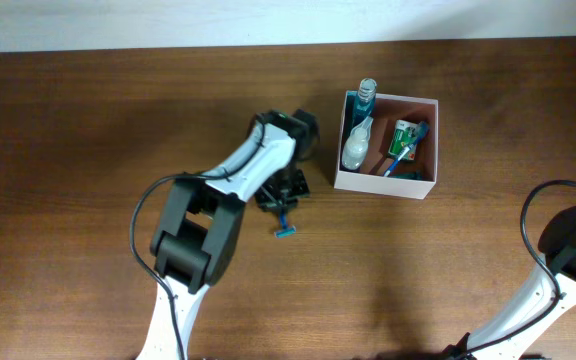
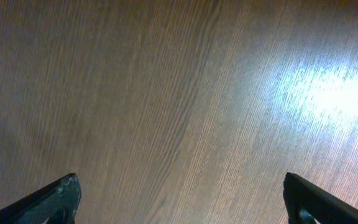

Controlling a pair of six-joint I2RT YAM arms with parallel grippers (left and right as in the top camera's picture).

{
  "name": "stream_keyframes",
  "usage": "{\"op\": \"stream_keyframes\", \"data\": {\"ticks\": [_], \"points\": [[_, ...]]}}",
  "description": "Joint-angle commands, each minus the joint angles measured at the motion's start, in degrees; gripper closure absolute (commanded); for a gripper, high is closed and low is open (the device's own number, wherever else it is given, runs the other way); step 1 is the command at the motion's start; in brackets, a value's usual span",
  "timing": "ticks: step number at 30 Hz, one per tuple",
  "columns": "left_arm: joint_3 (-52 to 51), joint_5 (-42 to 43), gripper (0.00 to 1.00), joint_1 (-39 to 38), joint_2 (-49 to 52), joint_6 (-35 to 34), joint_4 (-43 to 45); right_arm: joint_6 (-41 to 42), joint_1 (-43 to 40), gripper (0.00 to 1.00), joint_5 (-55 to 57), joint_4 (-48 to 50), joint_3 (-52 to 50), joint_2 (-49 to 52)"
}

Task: Pack container
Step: 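Lift the razor and carry it over the pink box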

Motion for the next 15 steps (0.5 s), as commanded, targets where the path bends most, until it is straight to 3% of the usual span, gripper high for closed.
{"op": "stream_keyframes", "data": {"ticks": [1, 7, 9, 15], "points": [[9.31, -3.69, 0.99, 4.04, 0.68, 5.70, -5.03, 0.02, 0.00, 0.01, 1.33, 0.13, -0.22, 0.26], [30.82, -12.07, 0.99, 6.10, 0.68, 10.62, -15.72, 0.02, 0.00, 0.01, 1.33, 0.13, -0.22, 0.26], [45.97, -14.29, 0.99, 6.08, 0.68, 11.98, -18.69, 0.02, 0.00, 0.01, 1.33, 0.13, -0.22, 0.26], [68.89, -14.25, 0.99, 3.56, 0.68, 13.09, -13.46, 0.04, 0.00, 0.01, 1.31, 0.15, -0.22, 0.26]]}}
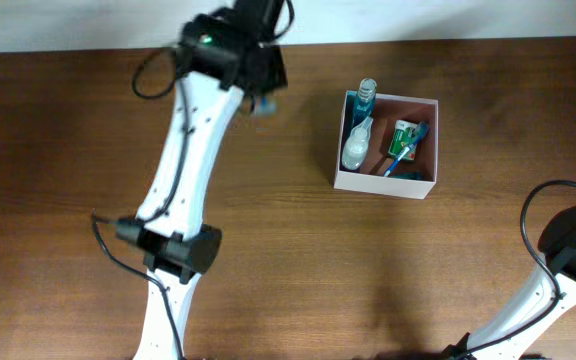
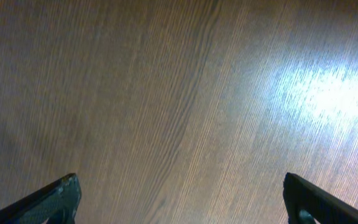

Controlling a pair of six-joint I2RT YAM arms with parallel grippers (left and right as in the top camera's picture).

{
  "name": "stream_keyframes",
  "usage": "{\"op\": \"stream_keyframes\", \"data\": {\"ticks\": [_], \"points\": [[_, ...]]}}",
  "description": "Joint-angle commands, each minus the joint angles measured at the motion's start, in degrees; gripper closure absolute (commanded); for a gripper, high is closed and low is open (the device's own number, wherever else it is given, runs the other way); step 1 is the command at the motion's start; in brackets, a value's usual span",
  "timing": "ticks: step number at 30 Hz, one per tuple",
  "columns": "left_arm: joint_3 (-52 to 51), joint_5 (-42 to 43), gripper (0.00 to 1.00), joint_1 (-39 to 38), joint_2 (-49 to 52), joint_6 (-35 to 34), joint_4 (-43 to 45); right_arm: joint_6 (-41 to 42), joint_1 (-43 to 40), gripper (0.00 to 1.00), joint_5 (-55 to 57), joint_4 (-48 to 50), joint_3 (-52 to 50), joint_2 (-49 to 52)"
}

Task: Pack container
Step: 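Lift the razor and carry it over the pink box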

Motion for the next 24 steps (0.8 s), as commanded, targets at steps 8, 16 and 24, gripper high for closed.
{"op": "stream_keyframes", "data": {"ticks": [8, 16, 24], "points": [[8.04, -2.45, 0.99, -13.94, 1.97, 10.95, 20.24, 0.07, 0.00, 0.01, 1.11, 0.11, -0.20, 0.26], [7.87, -4.04, 0.99, -16.55, 10.05, 11.13, 27.15, 0.07, 0.00, 0.01, 1.11, 0.11, -0.22, 0.26], [7.87, 0.55, 0.99, -18.34, 16.28, 11.10, 28.83, 0.09, 0.00, 0.01, 1.11, 0.11, -0.22, 0.26]]}}
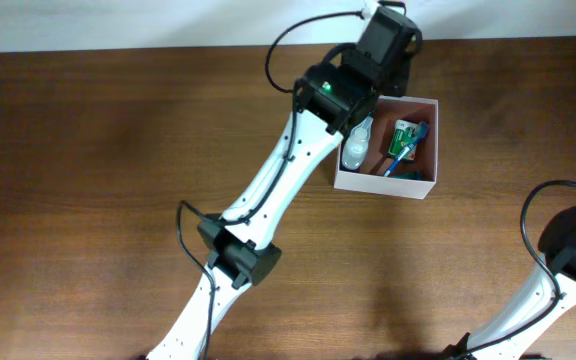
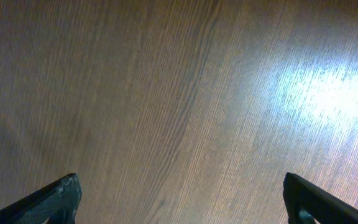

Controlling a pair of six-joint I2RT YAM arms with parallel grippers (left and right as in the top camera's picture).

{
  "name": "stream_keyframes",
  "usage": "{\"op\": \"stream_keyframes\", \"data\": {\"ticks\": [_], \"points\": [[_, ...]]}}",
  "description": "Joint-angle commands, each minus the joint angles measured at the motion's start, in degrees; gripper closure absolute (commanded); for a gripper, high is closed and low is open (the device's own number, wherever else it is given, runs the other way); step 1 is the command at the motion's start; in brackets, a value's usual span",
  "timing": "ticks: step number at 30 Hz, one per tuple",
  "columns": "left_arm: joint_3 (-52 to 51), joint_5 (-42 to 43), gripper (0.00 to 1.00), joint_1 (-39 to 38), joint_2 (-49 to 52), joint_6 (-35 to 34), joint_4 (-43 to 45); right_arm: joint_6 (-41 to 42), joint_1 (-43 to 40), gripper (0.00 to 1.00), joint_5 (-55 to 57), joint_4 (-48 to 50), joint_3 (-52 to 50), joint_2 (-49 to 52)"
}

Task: Pack container
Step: 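Lift the razor and carry it over the pink box, then open the left gripper to drop the razor into the box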

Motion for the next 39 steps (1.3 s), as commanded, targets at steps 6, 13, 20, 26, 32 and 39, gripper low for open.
{"op": "stream_keyframes", "data": {"ticks": [6, 13, 20, 26, 32, 39], "points": [[-0.04, 4.00, 0.95, -2.99, 3.63, 1.09, 0.31, 0.07, 0.00, 0.01, 1.11, 0.11, -0.22, 0.26], [-0.48, 4.02, 0.88, -3.69, 4.72, 1.09, -0.22, 0.07, 0.00, 0.01, 1.11, 0.11, -0.22, 0.26], [-0.48, 4.02, 0.63, -3.85, 5.73, 1.11, -0.94, 0.04, 0.00, 0.01, 1.09, 0.13, -0.22, 0.26], [0.11, 3.78, 0.48, -3.50, 5.99, 1.14, -1.22, 0.04, 0.00, 0.01, 1.11, 0.11, -0.22, 0.26], [2.75, 3.80, 0.36, 0.00, 0.92, 1.16, -4.46, 0.07, 0.00, 0.01, 1.11, 0.13, -0.22, 0.26], [3.78, -4.35, 0.01, 7.69, -11.87, 5.20, -20.11, 0.04, 0.00, 0.01, 1.11, 0.13, -0.22, 0.26]]}}
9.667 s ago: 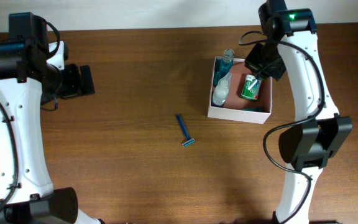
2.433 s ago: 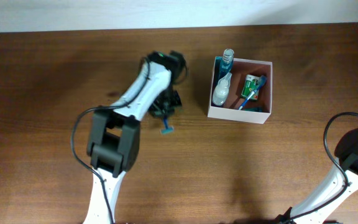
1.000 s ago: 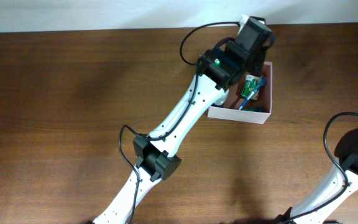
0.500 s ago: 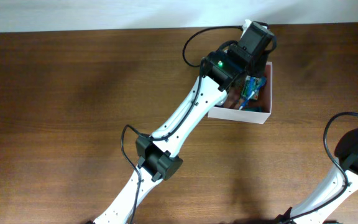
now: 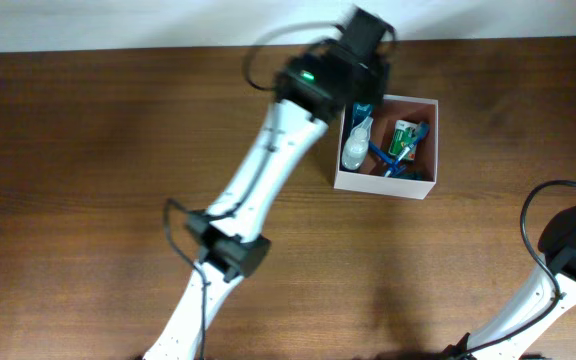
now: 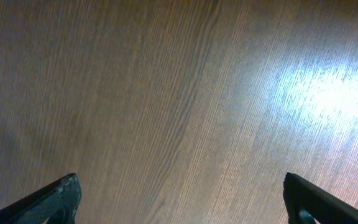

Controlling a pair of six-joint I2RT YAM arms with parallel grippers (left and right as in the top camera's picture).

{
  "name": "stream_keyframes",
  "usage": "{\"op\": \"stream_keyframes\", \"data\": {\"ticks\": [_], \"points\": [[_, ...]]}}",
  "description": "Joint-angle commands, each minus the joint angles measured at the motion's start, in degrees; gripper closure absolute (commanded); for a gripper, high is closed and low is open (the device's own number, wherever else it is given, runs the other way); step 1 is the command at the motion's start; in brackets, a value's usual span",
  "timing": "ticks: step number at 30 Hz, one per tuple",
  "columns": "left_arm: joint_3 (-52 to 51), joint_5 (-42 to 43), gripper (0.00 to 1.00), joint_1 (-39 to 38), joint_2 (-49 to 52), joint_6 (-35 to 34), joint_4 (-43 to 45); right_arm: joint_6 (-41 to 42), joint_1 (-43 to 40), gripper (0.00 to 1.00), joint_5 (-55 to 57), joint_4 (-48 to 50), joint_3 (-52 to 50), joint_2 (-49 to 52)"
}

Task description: Pack container

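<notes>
A white open box (image 5: 384, 186) sits on the wooden table at the back right. It holds a white bottle (image 5: 355, 148), a blue-capped bottle partly under my arm, a green packet (image 5: 404, 134) and a blue razor (image 5: 379, 157) lying across the middle. My left gripper (image 5: 363, 85) hangs over the box's far left corner, its fingers hidden under the blurred wrist. My right gripper (image 6: 179, 208) is open over bare wood, only its two dark fingertips (image 6: 61, 198) showing at the wrist view's lower corners.
The right arm rests at the table's near right edge. A small blue object peeks in at the right border. The left arm stretches diagonally from the near edge up to the box.
My left wrist has shifted a little left and back from over the box. A blue razor now lies in the box's middle. The right gripper has not moved.
My left gripper was down at a blue razor on the table left of the box. Then it was raised at the far side with something blue under it. Then it stood over the box, and now the razor lies inside.
</notes>
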Motion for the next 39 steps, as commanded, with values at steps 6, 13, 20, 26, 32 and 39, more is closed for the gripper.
{"op": "stream_keyframes", "data": {"ticks": [6, 13, 20, 26, 32, 39], "points": [[2.43, -11.47, 0.01, 7.04, -16.44, 2.25, -20.72, 0.04, 0.00, 0.01, 1.11, 0.11, -0.22, 0.26], [2.36, -8.70, 0.01, 7.74, -19.87, 2.97, -20.72, 0.07, 0.00, 0.01, 1.11, 0.13, -0.22, 0.26], [2.36, -4.55, 0.01, 6.86, -19.87, 2.95, -20.72, 0.04, 0.00, 0.01, 1.09, 0.13, -0.22, 0.26], [2.38, -4.37, 0.01, 7.32, -21.68, 8.90, -20.72, 0.04, 0.00, 0.01, 1.11, 0.11, -0.22, 0.26], [2.36, -4.98, 0.01, 8.26, -25.31, 21.24, -20.72, 0.07, 0.00, 0.01, 1.11, 0.11, -0.22, 0.26], [0.50, -4.79, 0.01, 13.51, -32.63, 21.99, -20.70, 0.07, 0.00, 0.01, 1.11, 0.11, -0.22, 0.26]]}}
